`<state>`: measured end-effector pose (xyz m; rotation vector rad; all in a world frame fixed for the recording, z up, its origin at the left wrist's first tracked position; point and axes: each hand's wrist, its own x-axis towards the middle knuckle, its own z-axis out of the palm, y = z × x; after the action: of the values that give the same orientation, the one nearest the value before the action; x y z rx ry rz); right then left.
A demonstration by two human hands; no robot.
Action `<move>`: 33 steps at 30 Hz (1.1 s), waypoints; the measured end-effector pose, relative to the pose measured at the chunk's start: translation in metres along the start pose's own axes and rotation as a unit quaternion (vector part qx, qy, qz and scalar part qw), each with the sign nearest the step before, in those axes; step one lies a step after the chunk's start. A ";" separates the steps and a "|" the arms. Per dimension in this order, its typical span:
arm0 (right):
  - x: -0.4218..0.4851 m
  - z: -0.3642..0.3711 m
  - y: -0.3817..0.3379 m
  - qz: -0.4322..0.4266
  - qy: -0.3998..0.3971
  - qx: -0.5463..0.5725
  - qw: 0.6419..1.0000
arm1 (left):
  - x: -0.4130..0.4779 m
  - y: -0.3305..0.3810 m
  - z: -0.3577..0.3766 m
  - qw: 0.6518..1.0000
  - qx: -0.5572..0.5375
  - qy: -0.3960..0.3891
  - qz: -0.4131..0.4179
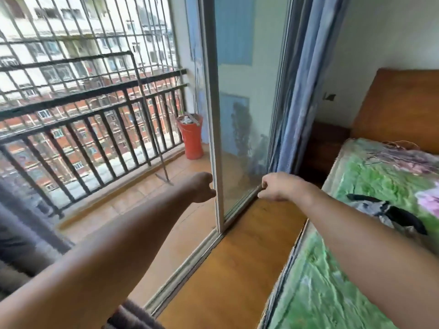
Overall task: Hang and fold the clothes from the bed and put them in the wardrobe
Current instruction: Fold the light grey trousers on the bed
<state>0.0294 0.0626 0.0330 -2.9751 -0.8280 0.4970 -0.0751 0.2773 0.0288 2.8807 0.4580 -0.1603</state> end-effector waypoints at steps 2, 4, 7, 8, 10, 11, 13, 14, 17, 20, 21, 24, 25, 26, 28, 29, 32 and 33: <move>0.016 -0.004 0.014 0.055 0.000 0.020 0.998 | 0.042 0.000 -0.003 0.999 0.018 -0.012 0.035; 0.029 -0.007 0.033 0.107 0.003 0.038 0.994 | 0.081 0.005 -0.005 0.996 0.041 -0.028 0.077; 0.038 -0.003 0.065 0.172 -0.004 0.052 0.984 | 0.132 0.027 -0.002 0.986 0.060 -0.051 0.144; 0.041 0.000 0.077 0.190 -0.006 0.056 0.980 | 0.147 0.037 0.000 0.982 0.067 -0.057 0.165; 0.044 0.008 0.102 0.221 -0.016 0.062 0.973 | 0.176 0.061 0.007 0.973 0.074 -0.074 0.207; 0.046 0.013 0.115 0.236 -0.023 0.067 0.969 | 0.190 0.074 0.011 0.967 0.080 -0.083 0.225; 0.049 0.022 0.143 0.269 -0.031 0.085 0.959 | 0.217 0.105 0.019 0.956 0.095 -0.096 0.262; 0.050 0.025 0.158 0.282 -0.036 0.091 0.954 | 0.230 0.121 0.024 0.949 0.100 -0.100 0.281; 0.055 0.032 0.210 0.316 -0.047 0.108 0.941 | 0.270 0.177 0.038 0.929 0.115 -0.110 0.335; 0.062 0.035 0.269 0.389 -0.021 0.134 0.911 | 0.314 0.242 0.052 0.907 0.131 -0.118 0.383; 0.065 0.034 0.289 0.403 -0.022 0.150 0.902 | 0.328 0.264 0.056 0.900 0.130 -0.121 0.397; 0.068 0.027 0.342 0.443 -0.025 0.177 0.879 | 0.365 0.328 0.070 0.886 0.125 -0.132 0.427; 0.068 0.025 0.358 0.455 -0.019 0.180 0.872 | 0.376 0.348 0.074 0.879 0.126 -0.137 0.439; 0.067 0.021 0.371 0.465 -0.013 0.182 0.866 | 0.385 0.368 0.079 0.872 0.127 -0.141 0.452; 0.065 0.018 0.391 0.474 -0.014 0.191 0.859 | 0.400 0.403 0.087 0.856 0.136 -0.153 0.474; 0.063 0.018 0.401 0.479 -0.014 0.200 0.855 | 0.407 0.422 0.091 0.847 0.142 -0.156 0.488; 0.059 0.027 0.425 0.505 -0.020 0.221 0.834 | 0.424 0.470 0.104 0.820 0.165 -0.163 0.523; 0.058 0.032 0.433 0.518 -0.021 0.227 0.825 | 0.428 0.485 0.109 0.811 0.172 -0.163 0.534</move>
<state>0.2832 -0.2825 -0.0564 -2.6575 0.8992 0.6227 0.4758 -0.0720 -0.0415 2.8359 -1.3553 -0.5504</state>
